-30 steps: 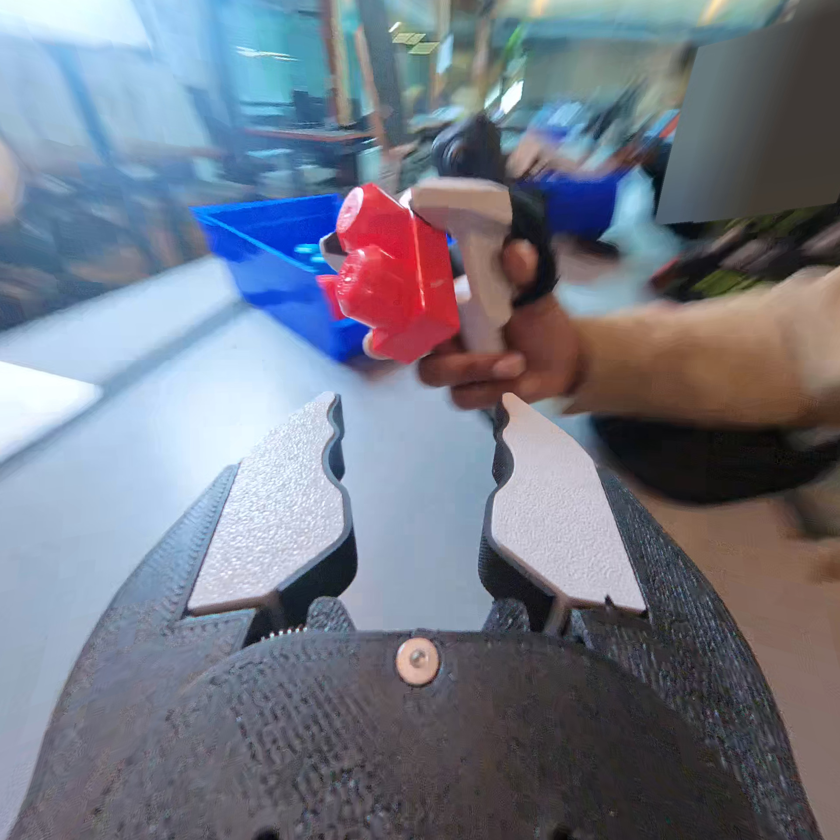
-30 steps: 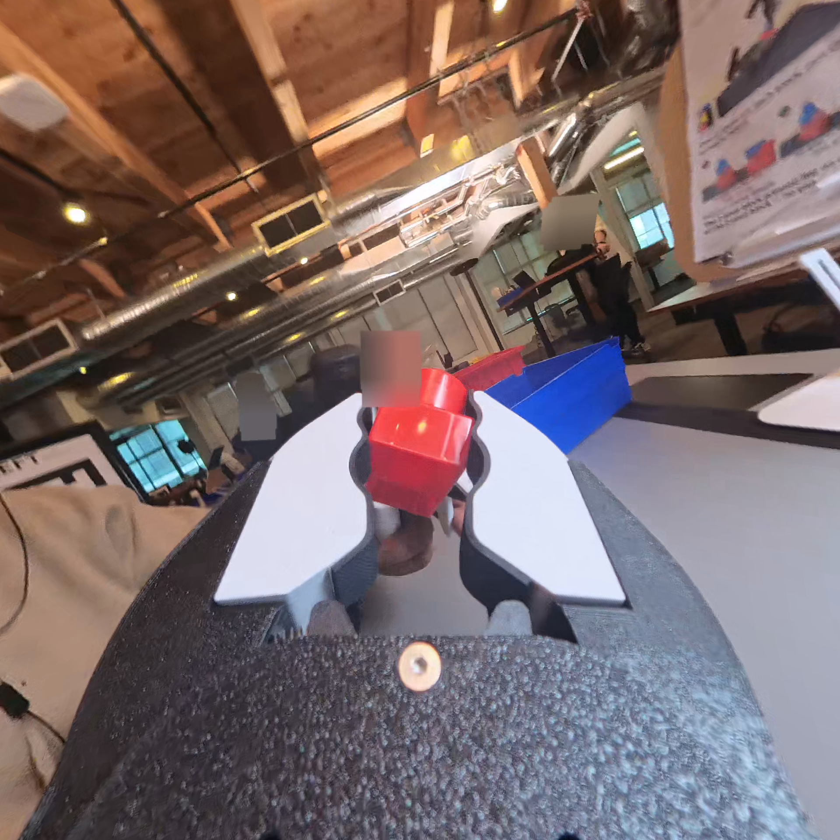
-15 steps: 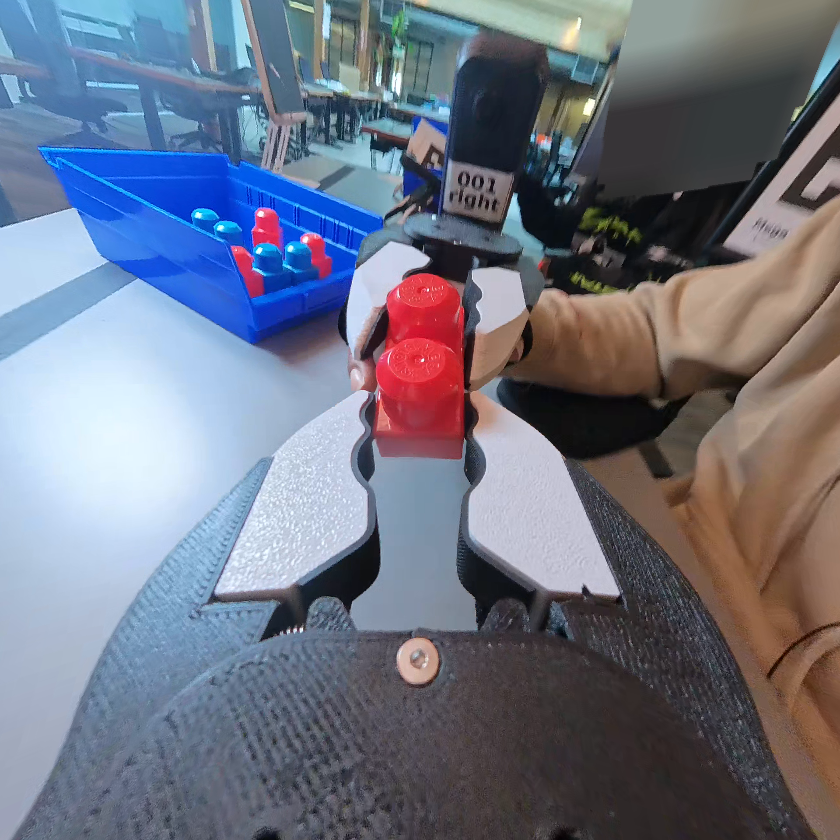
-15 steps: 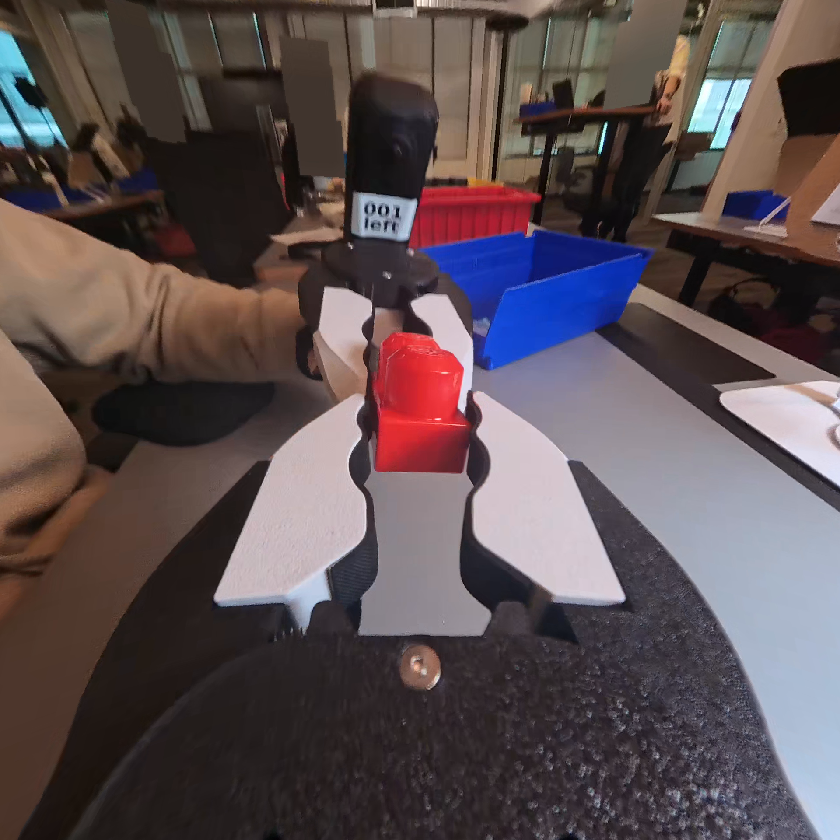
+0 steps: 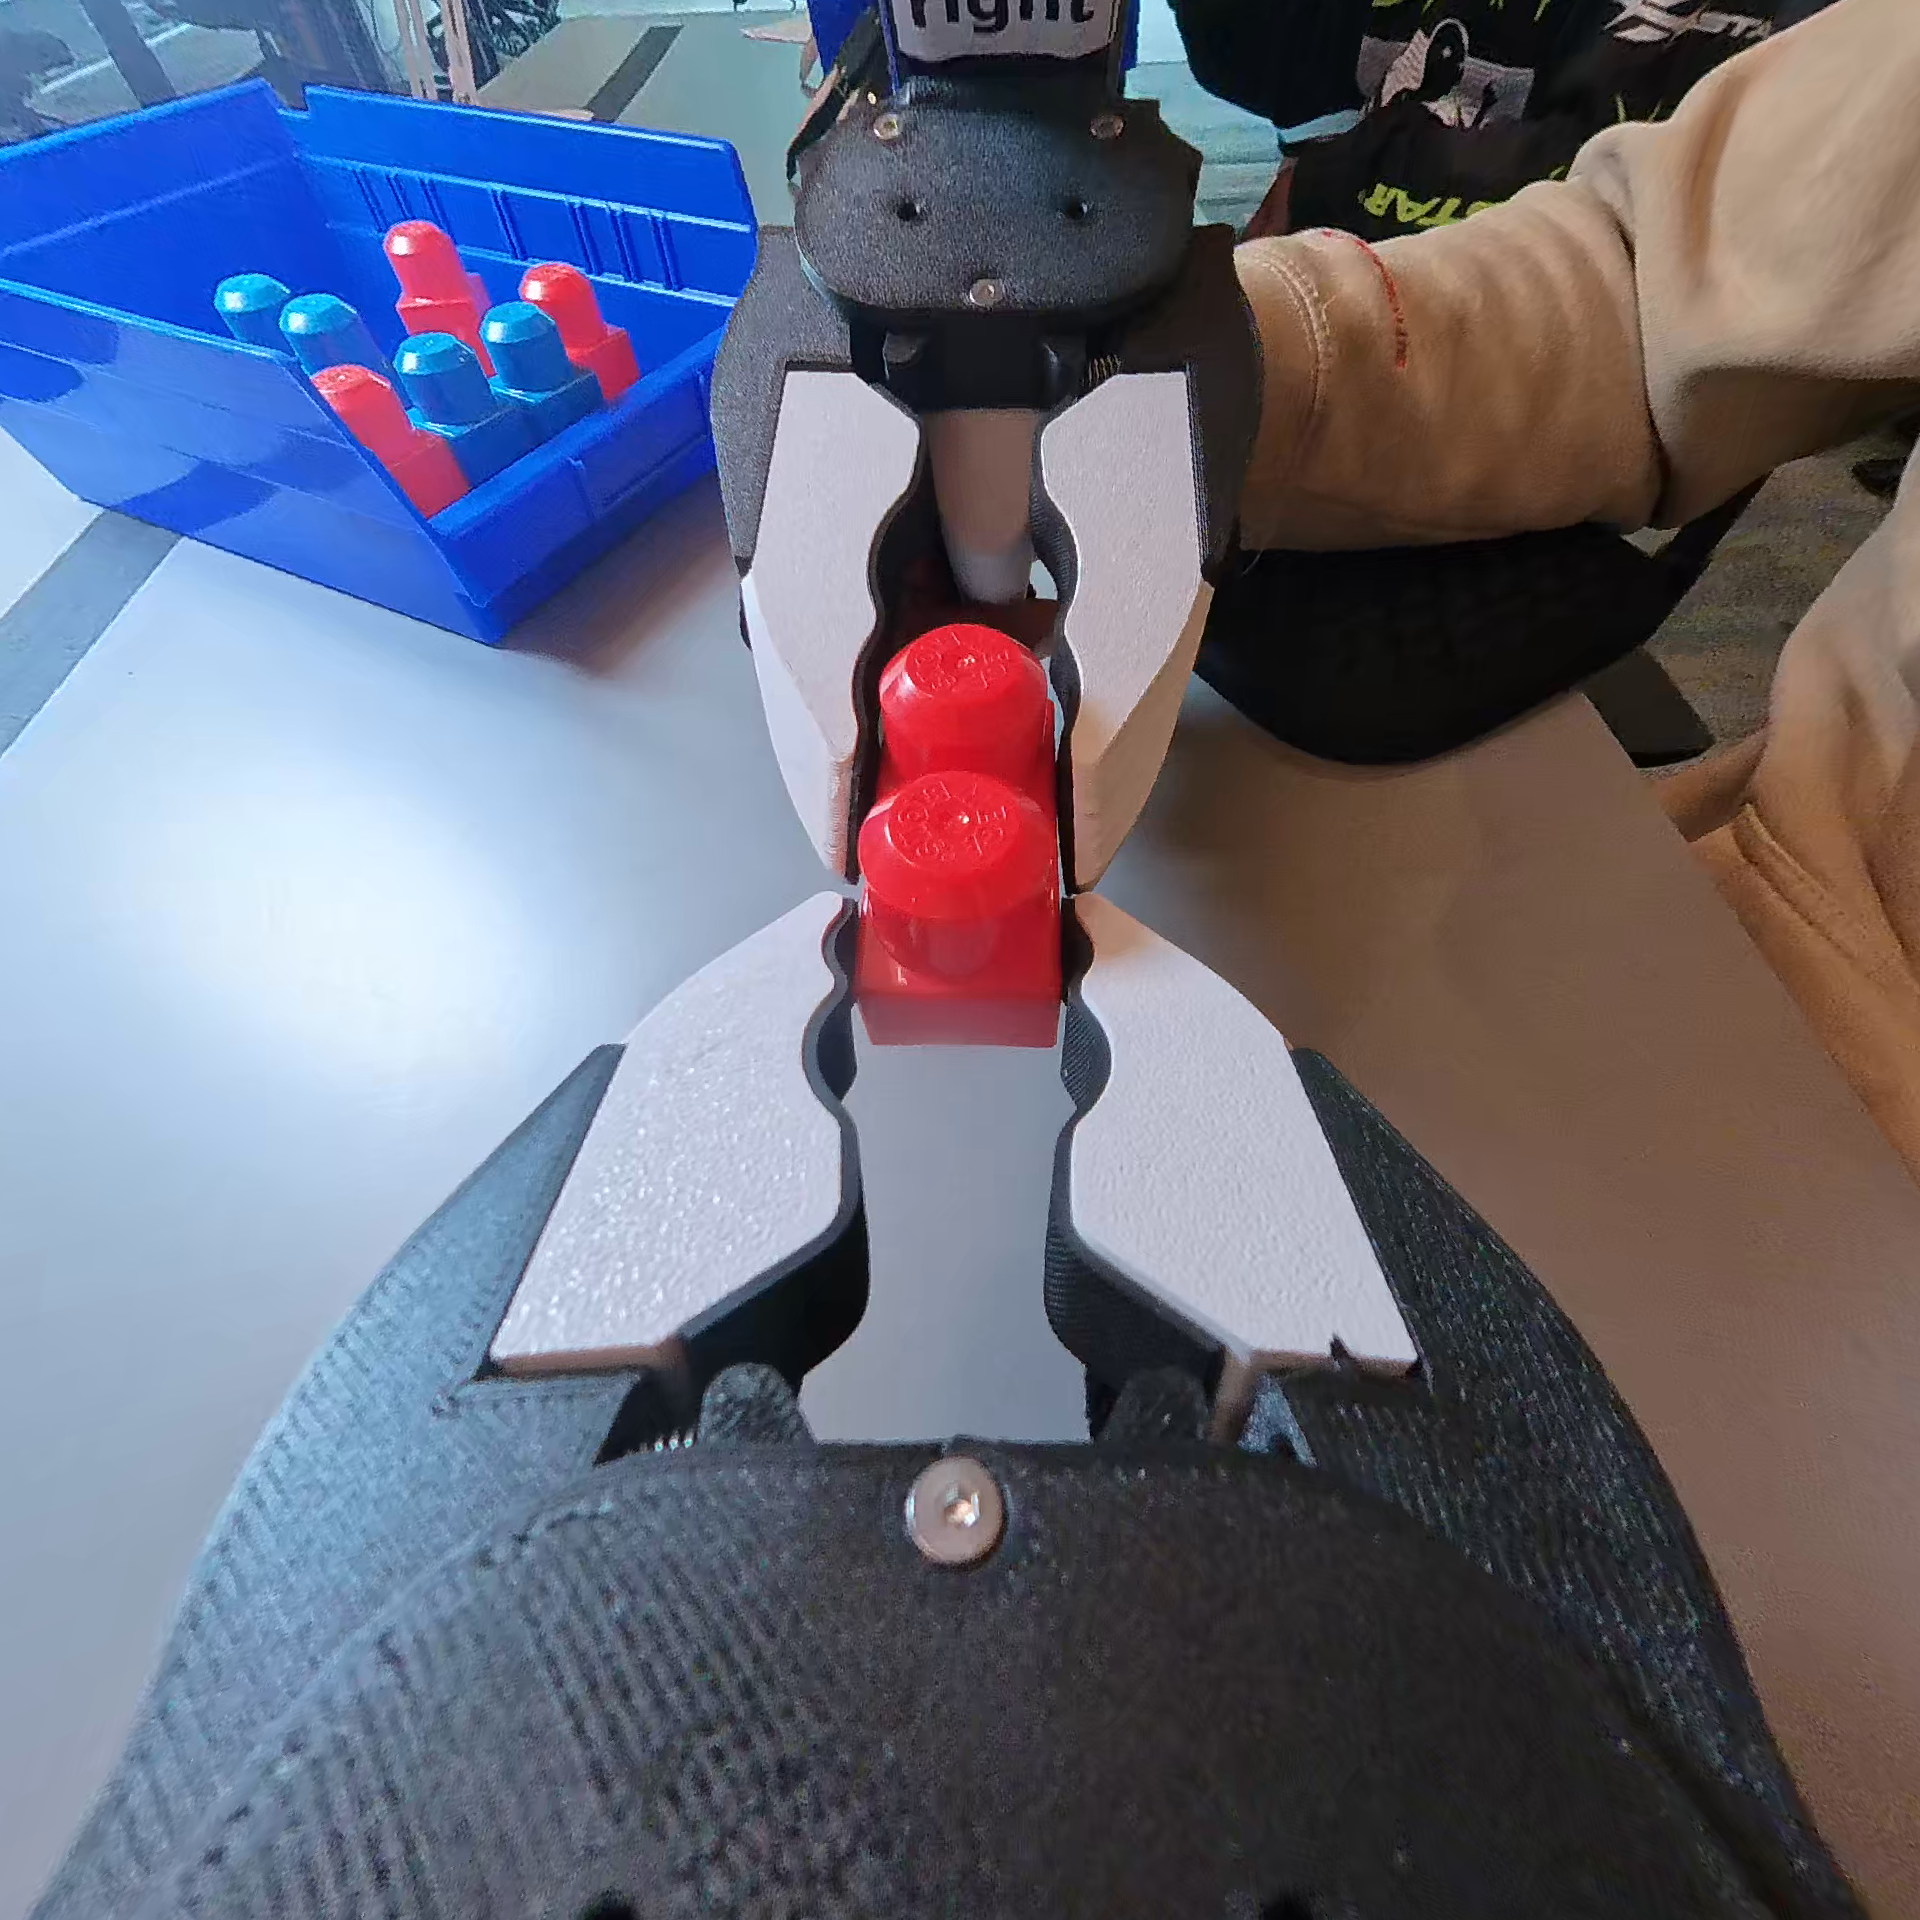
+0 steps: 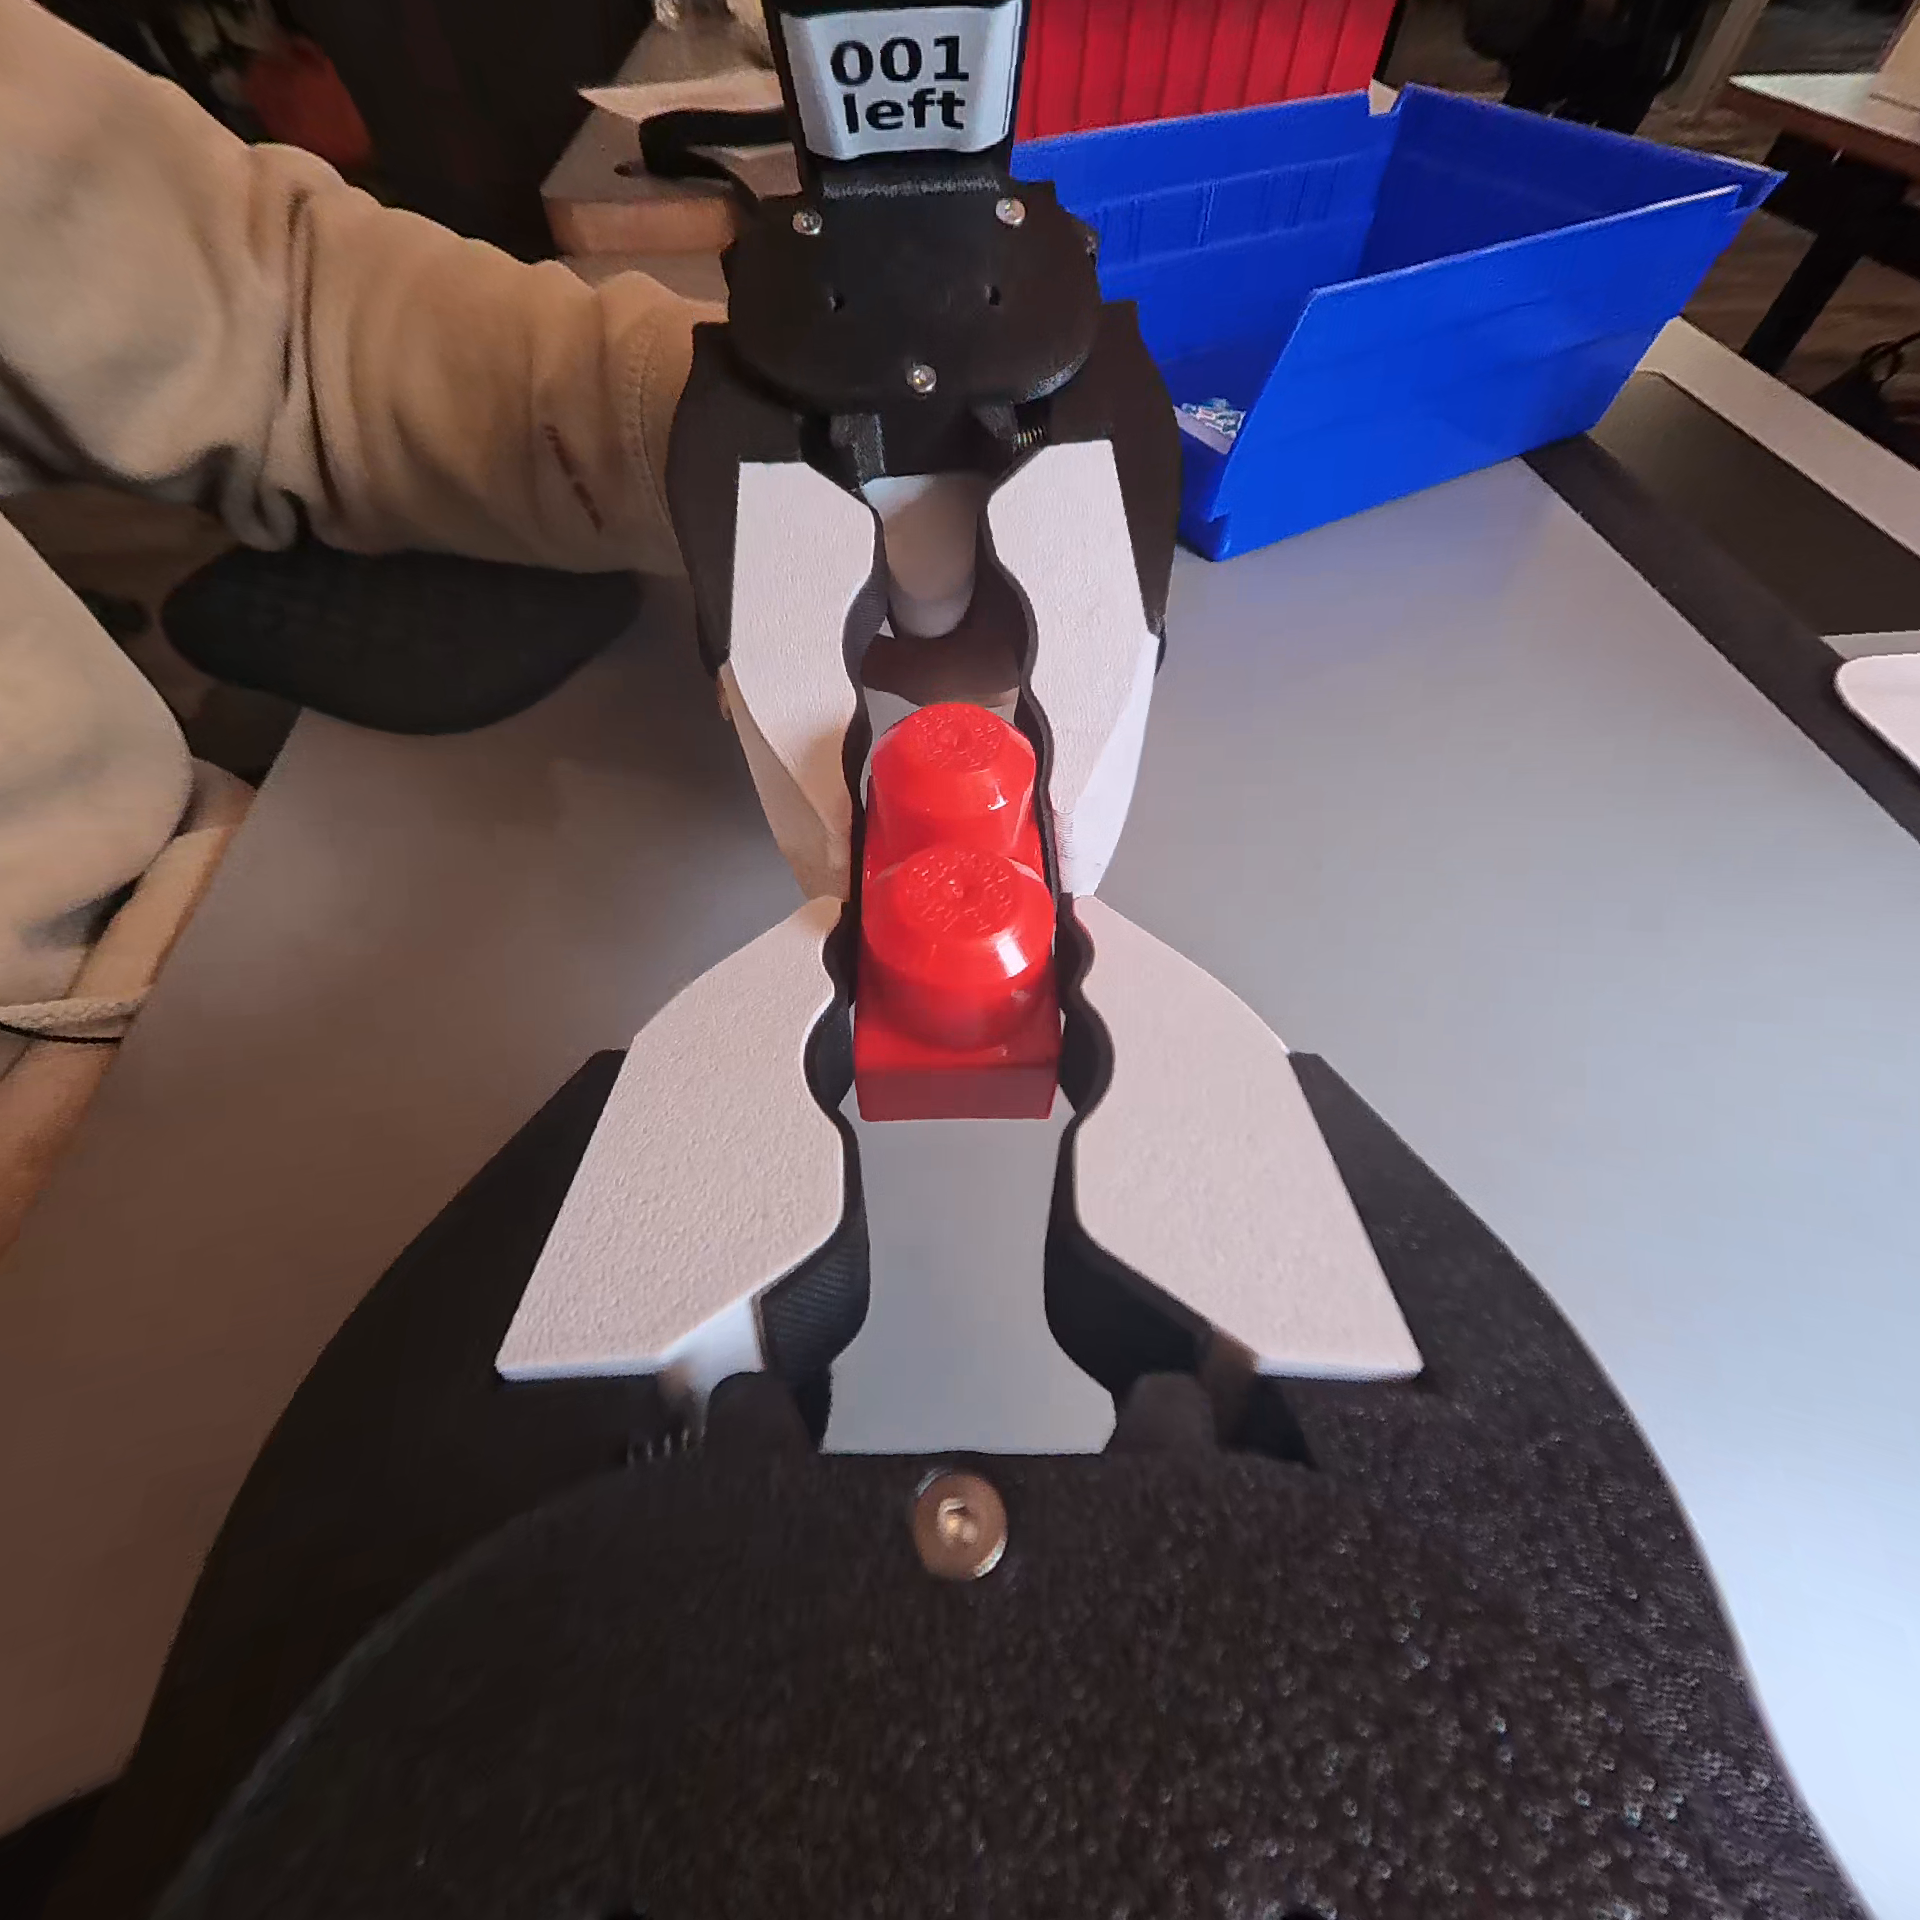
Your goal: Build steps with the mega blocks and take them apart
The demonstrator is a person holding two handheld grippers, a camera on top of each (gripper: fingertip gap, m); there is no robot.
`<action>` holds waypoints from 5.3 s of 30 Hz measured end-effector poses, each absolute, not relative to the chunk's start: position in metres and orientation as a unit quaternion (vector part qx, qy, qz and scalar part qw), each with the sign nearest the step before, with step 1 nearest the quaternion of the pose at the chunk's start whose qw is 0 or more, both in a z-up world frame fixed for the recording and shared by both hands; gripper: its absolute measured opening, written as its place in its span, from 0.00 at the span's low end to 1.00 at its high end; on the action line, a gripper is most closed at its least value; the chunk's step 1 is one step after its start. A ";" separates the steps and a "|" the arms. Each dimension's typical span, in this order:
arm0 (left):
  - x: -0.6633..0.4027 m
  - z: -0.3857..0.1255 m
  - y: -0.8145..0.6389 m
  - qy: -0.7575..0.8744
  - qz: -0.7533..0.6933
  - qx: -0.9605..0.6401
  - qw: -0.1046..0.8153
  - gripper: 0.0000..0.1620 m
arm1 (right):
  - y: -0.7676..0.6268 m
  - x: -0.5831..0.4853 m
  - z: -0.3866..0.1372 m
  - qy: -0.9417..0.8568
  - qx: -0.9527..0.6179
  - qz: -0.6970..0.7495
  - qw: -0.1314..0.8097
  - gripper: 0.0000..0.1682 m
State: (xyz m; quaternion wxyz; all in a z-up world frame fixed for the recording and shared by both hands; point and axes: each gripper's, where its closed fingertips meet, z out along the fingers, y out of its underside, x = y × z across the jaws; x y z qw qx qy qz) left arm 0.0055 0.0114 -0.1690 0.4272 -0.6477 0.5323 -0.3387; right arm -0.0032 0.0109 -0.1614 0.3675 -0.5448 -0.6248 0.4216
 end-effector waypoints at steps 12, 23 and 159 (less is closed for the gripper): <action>-0.032 -0.127 0.040 0.474 -0.337 -0.656 0.481 0.33 | 0.017 -0.001 -0.186 -0.651 -0.561 0.376 0.347 0.22; -0.293 -0.070 0.126 0.254 -0.026 -0.821 0.511 0.19 | 0.016 0.008 -0.222 -0.702 -0.581 0.281 0.301 0.22; 0.006 -0.222 0.012 0.528 -0.232 -0.734 0.359 0.40 | 0.051 0.019 -0.132 -0.536 -0.578 0.405 0.463 0.21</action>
